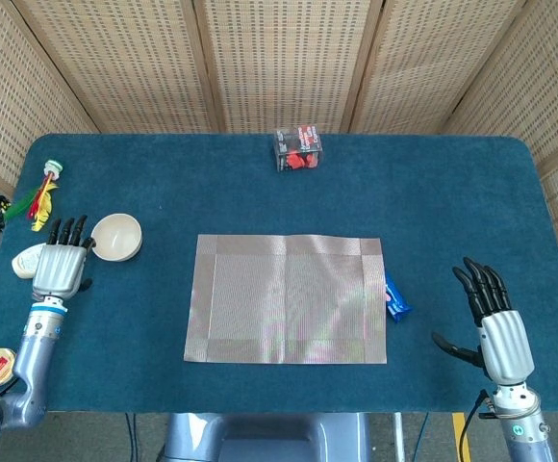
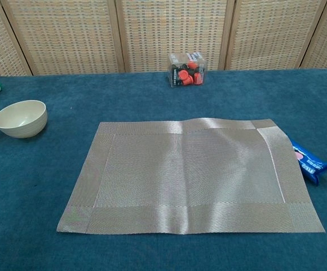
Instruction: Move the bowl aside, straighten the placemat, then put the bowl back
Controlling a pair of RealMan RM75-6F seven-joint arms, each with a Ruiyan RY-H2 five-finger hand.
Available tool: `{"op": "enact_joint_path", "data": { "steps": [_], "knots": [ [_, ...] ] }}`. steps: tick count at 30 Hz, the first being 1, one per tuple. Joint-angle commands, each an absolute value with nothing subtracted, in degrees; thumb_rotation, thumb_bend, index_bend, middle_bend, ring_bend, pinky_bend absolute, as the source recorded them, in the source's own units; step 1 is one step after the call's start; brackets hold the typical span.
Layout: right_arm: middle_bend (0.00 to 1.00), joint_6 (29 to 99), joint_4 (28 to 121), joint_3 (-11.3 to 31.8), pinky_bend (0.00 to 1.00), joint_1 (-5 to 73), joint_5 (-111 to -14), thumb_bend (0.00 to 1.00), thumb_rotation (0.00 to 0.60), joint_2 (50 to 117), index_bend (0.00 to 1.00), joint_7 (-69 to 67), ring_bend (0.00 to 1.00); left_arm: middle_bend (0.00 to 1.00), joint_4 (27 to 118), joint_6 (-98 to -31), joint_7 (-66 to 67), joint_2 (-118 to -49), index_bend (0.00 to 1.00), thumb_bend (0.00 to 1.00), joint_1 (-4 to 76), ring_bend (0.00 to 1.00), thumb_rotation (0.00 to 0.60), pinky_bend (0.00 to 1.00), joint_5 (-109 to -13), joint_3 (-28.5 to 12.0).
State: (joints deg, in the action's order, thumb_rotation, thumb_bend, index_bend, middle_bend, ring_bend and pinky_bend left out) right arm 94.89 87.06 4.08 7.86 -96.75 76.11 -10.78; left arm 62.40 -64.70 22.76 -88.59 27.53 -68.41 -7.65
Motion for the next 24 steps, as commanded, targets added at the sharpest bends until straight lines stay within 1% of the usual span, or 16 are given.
{"op": "enact_joint_path", "data": {
  "steps": [1, 5, 15, 18, 21, 24],
  "knots": [
    [0.0, 94.8, 87.0, 4.1, 0.0, 7.9, -96.7, 0.25, 0.6, 76.2, 0.09, -10.7, 0.0, 0.0, 61.0, -63.7, 22.8, -89.9, 0.35, 0.15, 28.8, 0.0, 0.6, 0.0, -68.3, -8.4],
    [0.0, 94.6, 86.7, 4.2, 0.0, 7.9, -96.4, 0.25, 0.6, 76.3, 0.09, -10.7, 0.0, 0.0, 60.1, -62.5, 23.7, -91.2, 0.35, 0.15, 30.4, 0.0, 0.6, 0.0, -68.2, -9.1],
    [0.0, 94.9, 86.6, 4.2, 0.0, 7.9, -96.6, 0.25, 0.6, 76.3, 0.09, -11.0, 0.0, 0.0, 56.8, -60.8, 25.5, -94.1, 0.4, 0.16, 30.9, 0.0, 0.6, 0.0, -67.2, -8.7],
    [0.0, 94.9, 86.6, 4.1, 0.0, 7.9, -96.6, 0.25, 0.6, 76.4, 0.09, -11.0, 0.0, 0.0, 54.8, -60.6, 25.2, -95.2, 0.42, 0.2, 31.1, 0.0, 0.6, 0.0, -66.6, -9.2],
    [0.0, 95.0, 86.5, 4.1, 0.0, 7.9, -96.8, 0.25, 0.6, 76.5, 0.09, -11.0, 0.0, 0.0, 53.2, -60.6, 24.5, -96.2, 0.47, 0.24, 31.4, 0.0, 0.6, 0.0, -66.7, -9.5],
    [0.0, 95.1, 86.4, 4.1, 0.0, 7.9, -96.8, 0.25, 0.6, 76.6, 0.09, -11.1, 0.0, 0.0, 51.0, -61.4, 23.5, -97.6, 0.55, 0.28, 31.9, 0.0, 0.6, 0.0, -67.5, -9.8]
  ]
}}
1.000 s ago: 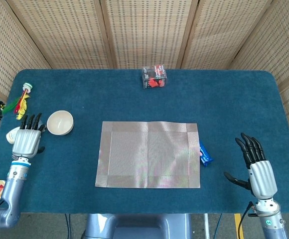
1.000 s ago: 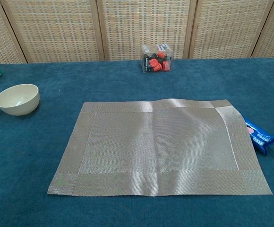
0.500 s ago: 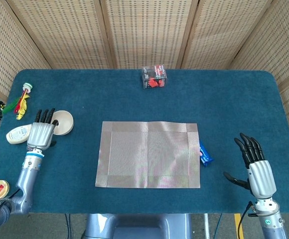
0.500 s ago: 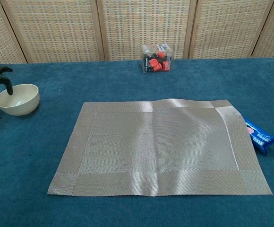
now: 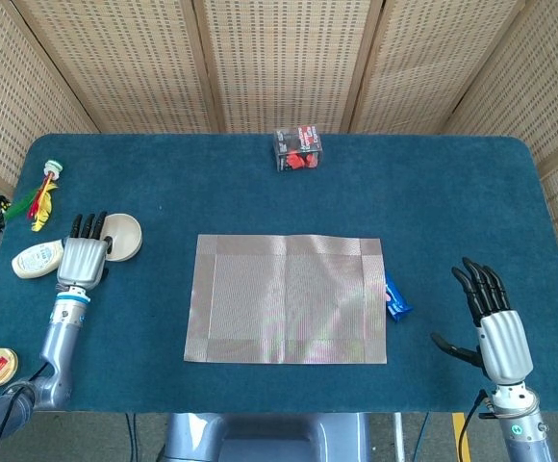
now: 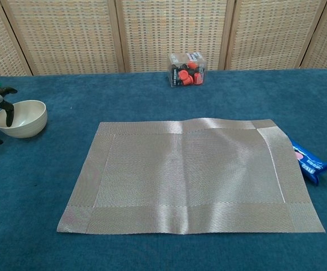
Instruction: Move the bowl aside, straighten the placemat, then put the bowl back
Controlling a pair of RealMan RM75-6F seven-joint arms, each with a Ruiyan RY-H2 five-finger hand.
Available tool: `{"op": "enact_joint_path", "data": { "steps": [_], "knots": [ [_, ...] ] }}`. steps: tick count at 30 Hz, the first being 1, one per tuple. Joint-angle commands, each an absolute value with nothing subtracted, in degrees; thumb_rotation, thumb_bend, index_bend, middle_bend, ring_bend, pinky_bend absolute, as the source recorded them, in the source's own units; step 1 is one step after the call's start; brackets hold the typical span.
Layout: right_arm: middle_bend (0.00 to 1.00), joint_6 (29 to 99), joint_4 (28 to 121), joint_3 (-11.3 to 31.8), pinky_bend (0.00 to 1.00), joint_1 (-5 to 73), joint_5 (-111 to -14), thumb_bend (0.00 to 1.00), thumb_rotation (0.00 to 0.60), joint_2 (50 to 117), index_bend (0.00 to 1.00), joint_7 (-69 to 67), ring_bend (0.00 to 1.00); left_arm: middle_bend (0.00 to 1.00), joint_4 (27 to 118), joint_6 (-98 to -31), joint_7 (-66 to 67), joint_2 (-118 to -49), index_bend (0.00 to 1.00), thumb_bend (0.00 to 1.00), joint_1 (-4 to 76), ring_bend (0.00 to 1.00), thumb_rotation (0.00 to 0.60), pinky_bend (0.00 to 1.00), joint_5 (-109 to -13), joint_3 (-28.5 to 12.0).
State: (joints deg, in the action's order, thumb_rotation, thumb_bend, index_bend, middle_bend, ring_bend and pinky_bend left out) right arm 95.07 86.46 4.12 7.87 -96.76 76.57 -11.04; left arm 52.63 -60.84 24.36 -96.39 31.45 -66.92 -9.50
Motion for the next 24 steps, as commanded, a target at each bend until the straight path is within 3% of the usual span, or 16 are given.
{"op": "enact_joint_path", "data": {
  "steps": [1, 6, 12, 24],
  "knots": [
    [0.0, 95.1, 86.4, 4.1, 0.0, 7.9, -96.8, 0.25, 0.6, 76.6, 0.09, -11.1, 0.0, 0.0, 50.3, -61.3, 23.3, -98.0, 0.58, 0.28, 32.1, 0.0, 0.6, 0.0, -67.7, -9.9],
    [0.0, 95.5, 86.4, 4.1, 0.0, 7.7, -97.0, 0.25, 0.6, 76.6, 0.09, -11.1, 0.0, 0.0, 48.3, -61.4, 23.4, -100.0, 0.65, 0.3, 32.9, 0.0, 0.6, 0.0, -68.3, -10.0],
    [0.0, 95.7, 86.5, 4.1, 0.0, 7.7, -96.9, 0.25, 0.6, 76.5, 0.09, -11.6, 0.0, 0.0, 47.1, -62.4, 23.1, -100.9, 0.74, 0.4, 32.8, 0.0, 0.6, 0.0, -69.5, -9.5],
    [0.0, 95.9, 86.8, 4.0, 0.0, 7.6, -97.3, 0.25, 0.6, 76.3, 0.09, -11.6, 0.0, 0.0, 51.8, -65.4, 21.5, -97.8, 0.73, 0.42, 31.9, 0.0, 0.6, 0.0, -72.2, -9.1]
  ]
}}
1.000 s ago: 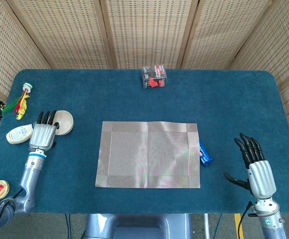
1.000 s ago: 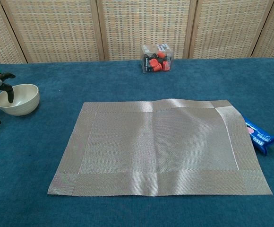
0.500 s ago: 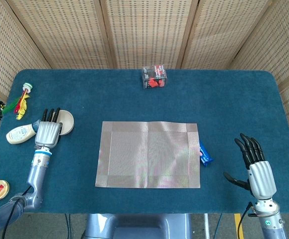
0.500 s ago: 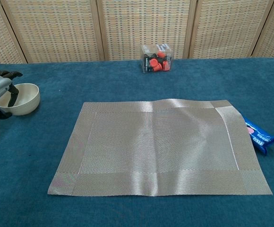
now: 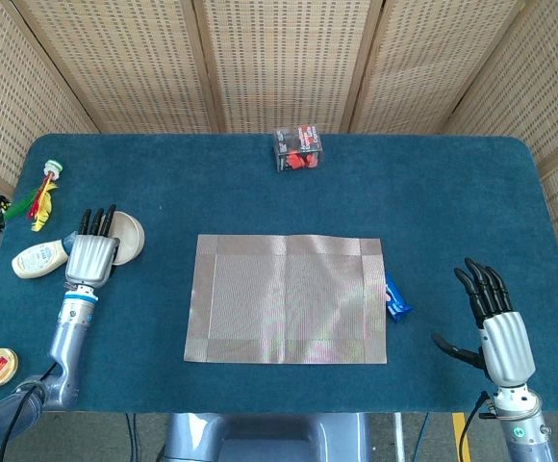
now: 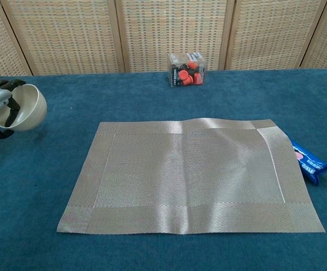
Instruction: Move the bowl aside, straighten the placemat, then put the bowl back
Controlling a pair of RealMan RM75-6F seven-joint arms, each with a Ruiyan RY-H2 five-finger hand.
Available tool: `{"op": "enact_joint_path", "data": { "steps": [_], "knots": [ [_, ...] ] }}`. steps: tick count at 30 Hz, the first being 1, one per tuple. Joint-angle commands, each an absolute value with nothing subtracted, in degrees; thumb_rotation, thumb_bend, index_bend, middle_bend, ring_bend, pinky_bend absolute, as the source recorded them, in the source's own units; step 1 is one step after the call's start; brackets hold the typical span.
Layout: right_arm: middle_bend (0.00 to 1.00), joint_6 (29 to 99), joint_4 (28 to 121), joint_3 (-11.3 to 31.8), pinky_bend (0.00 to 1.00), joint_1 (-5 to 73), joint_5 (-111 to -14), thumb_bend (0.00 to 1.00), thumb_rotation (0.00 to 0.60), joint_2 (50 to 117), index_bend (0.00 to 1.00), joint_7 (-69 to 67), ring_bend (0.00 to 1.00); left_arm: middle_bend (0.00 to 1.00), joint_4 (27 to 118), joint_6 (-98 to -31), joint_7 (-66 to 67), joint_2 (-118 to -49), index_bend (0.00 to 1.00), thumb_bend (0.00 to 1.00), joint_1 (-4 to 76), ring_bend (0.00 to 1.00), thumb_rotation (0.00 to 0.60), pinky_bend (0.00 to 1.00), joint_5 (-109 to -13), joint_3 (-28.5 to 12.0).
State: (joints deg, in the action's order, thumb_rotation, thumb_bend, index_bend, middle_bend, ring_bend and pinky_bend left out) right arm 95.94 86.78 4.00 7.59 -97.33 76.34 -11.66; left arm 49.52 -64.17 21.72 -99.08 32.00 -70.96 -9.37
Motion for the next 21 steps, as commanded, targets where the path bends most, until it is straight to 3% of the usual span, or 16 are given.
{"op": "enact_joint_path", "data": {
  "steps": [1, 11, 21],
  "knots": [
    [0.0, 95.9, 86.8, 4.0, 0.0, 7.6, -97.3, 0.25, 0.6, 76.3, 0.09, -11.6, 0.0, 0.0, 53.0, -66.1, 21.7, -97.3, 0.73, 0.42, 31.9, 0.0, 0.6, 0.0, -72.9, -9.0],
    [0.0, 96.3, 87.0, 4.2, 0.0, 7.4, -97.1, 0.25, 0.6, 76.0, 0.1, -12.1, 0.0, 0.0, 69.3, -71.3, 27.0, -93.9, 0.73, 0.42, 33.1, 0.0, 0.6, 0.0, -81.3, -6.1],
    [0.0, 96.5, 87.2, 4.4, 0.0, 7.3, -96.9, 0.25, 0.6, 75.5, 0.1, -13.2, 0.0, 0.0, 77.2, -69.7, 34.3, -96.4, 0.72, 0.42, 34.8, 0.0, 0.6, 0.0, -84.9, -3.8]
  ]
}}
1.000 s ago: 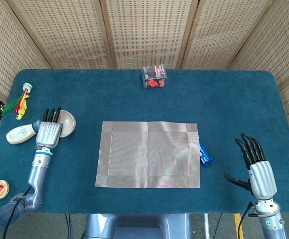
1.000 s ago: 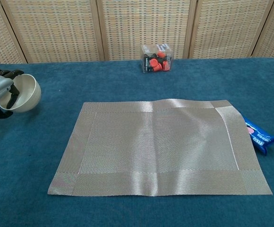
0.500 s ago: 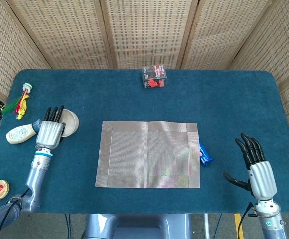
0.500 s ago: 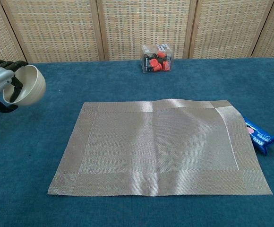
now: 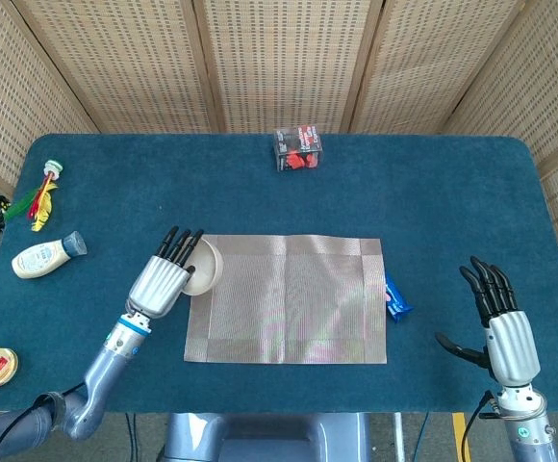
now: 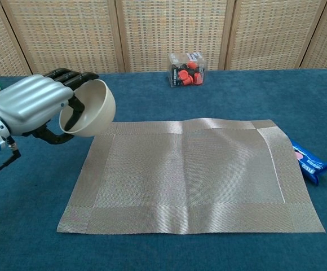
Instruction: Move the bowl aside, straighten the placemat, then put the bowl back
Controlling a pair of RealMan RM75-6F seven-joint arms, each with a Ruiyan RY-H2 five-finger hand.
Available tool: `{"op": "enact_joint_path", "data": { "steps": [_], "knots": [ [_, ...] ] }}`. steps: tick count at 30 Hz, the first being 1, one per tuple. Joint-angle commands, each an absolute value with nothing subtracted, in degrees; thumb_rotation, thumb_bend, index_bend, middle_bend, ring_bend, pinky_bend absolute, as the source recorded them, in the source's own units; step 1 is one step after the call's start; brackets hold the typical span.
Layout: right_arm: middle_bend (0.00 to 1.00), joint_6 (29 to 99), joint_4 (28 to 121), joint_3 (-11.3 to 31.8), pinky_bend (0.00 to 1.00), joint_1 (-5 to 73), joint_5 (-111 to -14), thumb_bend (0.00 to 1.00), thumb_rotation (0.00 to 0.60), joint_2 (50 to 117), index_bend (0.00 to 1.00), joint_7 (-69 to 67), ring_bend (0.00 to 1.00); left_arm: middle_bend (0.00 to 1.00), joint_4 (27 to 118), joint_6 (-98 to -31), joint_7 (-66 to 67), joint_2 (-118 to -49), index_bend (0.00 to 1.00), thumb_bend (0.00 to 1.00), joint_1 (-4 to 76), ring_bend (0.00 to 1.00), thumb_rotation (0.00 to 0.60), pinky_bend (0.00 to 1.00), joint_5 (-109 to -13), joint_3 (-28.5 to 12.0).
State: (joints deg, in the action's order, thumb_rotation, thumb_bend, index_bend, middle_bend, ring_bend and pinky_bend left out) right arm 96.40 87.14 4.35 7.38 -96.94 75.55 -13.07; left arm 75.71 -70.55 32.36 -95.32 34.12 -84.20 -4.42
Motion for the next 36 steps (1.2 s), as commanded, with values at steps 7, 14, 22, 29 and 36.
{"op": "enact_joint_path", "data": {
  "steps": [7, 14, 22, 29, 36],
  "knots": [
    [0.0, 96.6, 87.3, 4.5, 0.0, 7.3, -96.7, 0.25, 0.6, 75.0, 0.1, -14.3, 0.0, 0.0, 78.6, -65.0, 39.5, -100.1, 0.72, 0.42, 37.3, 0.0, 0.6, 0.0, -83.4, -4.3],
    [0.0, 96.6, 87.3, 4.6, 0.0, 7.2, -96.5, 0.25, 0.6, 74.8, 0.1, -14.8, 0.0, 0.0, 78.4, -61.8, 41.5, -103.0, 0.71, 0.42, 39.6, 0.0, 0.6, 0.0, -81.1, -6.2],
    [0.0, 96.4, 87.2, 4.8, 0.0, 7.2, -96.0, 0.25, 0.6, 74.7, 0.1, -15.4, 0.0, 0.0, 77.3, -59.6, 43.9, -105.5, 0.7, 0.42, 41.5, 0.0, 0.6, 0.0, -78.9, -7.7],
    [0.0, 96.4, 87.1, 4.9, 0.0, 7.2, -95.9, 0.25, 0.6, 74.6, 0.1, -15.7, 0.0, 0.0, 76.3, -58.0, 48.4, -106.7, 0.46, 0.34, 42.3, 0.0, 0.6, 0.0, -74.4, -8.5],
    [0.0, 96.7, 87.2, 4.9, 0.0, 7.1, -96.0, 0.25, 0.6, 74.6, 0.1, -15.7, 0.0, 0.0, 77.1, -59.0, 49.0, -106.3, 0.26, 0.29, 41.9, 0.0, 0.6, 0.0, -73.0, -8.3]
  ]
}}
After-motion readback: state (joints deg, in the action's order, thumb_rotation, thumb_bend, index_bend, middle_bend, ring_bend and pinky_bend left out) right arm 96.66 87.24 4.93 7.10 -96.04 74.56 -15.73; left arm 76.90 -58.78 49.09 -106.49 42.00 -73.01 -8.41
